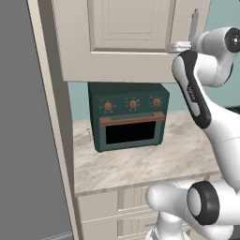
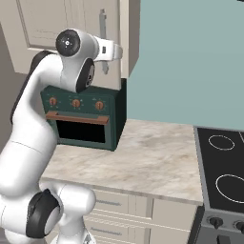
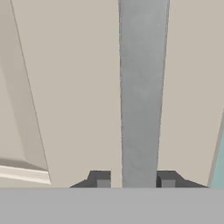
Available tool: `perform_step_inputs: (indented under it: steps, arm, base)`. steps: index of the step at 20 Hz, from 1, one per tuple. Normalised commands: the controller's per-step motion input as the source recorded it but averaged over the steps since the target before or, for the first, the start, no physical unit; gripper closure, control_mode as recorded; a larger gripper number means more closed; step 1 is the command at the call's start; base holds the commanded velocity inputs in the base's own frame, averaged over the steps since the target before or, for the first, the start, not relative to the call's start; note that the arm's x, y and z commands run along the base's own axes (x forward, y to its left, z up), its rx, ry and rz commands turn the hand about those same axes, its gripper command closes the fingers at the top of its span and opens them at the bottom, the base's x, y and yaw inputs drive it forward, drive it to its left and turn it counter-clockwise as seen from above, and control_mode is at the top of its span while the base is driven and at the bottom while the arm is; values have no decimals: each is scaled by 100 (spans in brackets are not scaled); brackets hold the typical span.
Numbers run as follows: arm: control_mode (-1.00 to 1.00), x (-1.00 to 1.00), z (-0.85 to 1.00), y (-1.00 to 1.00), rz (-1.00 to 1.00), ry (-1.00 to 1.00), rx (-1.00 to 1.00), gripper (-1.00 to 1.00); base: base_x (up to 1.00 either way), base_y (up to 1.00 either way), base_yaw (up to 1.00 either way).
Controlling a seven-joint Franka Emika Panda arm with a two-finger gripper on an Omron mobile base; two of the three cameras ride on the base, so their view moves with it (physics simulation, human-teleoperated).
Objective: Pick the sponge and spray from the cabinet and place them on the counter.
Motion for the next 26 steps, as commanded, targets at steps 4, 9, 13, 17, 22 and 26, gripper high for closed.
perform_step_inputs:
  steps: [4, 9, 13, 17, 22, 26]
  arm:
    - [-100, -45, -9, 52, 0, 2, -2, 100]
    - [-100, -45, -9, 53, 0, 2, -2, 100]
    - [-100, -45, -11, 55, 0, 2, -2, 100]
    - [-100, -41, -14, 60, 0, 3, -2, 100]
    - [-100, -38, -14, 63, 0, 3, -2, 100]
    - [-100, -30, -12, 57, 0, 3, -1, 100]
  base:
    - [0, 0, 0]
    - [0, 0, 0]
    - [0, 0, 0]
    - [0, 0, 0]
    - [0, 0, 0]
    - [0, 0, 0]
